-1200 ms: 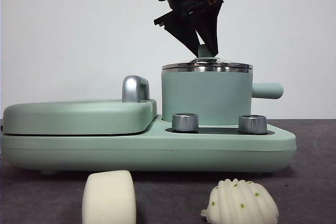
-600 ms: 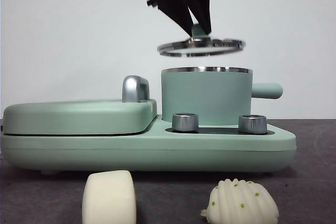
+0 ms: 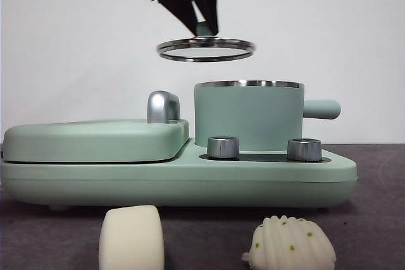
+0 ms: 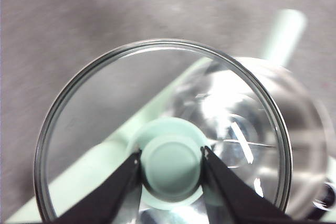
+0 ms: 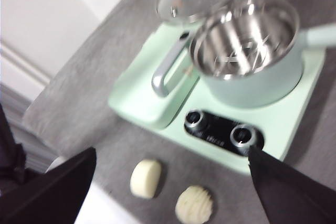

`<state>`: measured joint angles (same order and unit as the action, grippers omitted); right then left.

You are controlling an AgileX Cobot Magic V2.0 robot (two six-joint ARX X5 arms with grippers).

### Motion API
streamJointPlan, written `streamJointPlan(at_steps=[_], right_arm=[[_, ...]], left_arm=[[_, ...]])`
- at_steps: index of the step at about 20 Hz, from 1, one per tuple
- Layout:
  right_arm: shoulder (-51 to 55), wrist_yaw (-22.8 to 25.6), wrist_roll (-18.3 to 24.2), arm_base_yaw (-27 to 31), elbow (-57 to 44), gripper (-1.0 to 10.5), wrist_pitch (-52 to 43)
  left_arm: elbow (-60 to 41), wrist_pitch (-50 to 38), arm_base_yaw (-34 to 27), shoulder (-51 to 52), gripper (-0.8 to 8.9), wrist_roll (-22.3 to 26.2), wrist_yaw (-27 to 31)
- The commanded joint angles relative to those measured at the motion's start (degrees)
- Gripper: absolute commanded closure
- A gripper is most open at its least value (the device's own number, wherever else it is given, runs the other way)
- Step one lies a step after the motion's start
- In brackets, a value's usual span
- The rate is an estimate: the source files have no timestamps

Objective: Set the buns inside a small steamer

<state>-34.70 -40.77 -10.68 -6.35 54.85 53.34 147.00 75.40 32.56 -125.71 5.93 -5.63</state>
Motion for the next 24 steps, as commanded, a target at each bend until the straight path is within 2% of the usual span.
streamJointPlan(at_steps=[1, 3, 10, 13, 17, 24], right_arm=[[-3.61, 0.37, -2.91, -3.93, 1.20, 4.8, -0.37], [-7.76, 3.67, -4.59, -9.38, 1.38, 4.8, -0.81], [-27.47, 22.18, -10.23, -34.32, 5.35, 4.8, -4.13], [-37.24, 28.44, -12.79, -41.59, 9.27, 4.8, -4.04], [-48.37, 32.20, -14.43, -48.11, 13.55, 4.8, -4.52], [-60.26, 32.30, -14.19, -54.75, 13.75, 4.8, -11.58]], left_arm=[[2.54, -0.79, -2.29, 0.68, 7.59, -0.46, 0.26], [2.54, -0.63, -4.81, 0.68, 7.59, -0.66, 0.26], [2.54, -0.83, -11.78, 0.68, 7.59, -0.63, 0.26], [2.54, -0.96, -14.60, 0.68, 7.58, -0.83, 0.26], [2.54, -1.33, -17.75, 0.68, 7.58, -1.11, 0.24], [2.54, -1.81, -20.57, 0.68, 7.58, -1.99, 0.24]])
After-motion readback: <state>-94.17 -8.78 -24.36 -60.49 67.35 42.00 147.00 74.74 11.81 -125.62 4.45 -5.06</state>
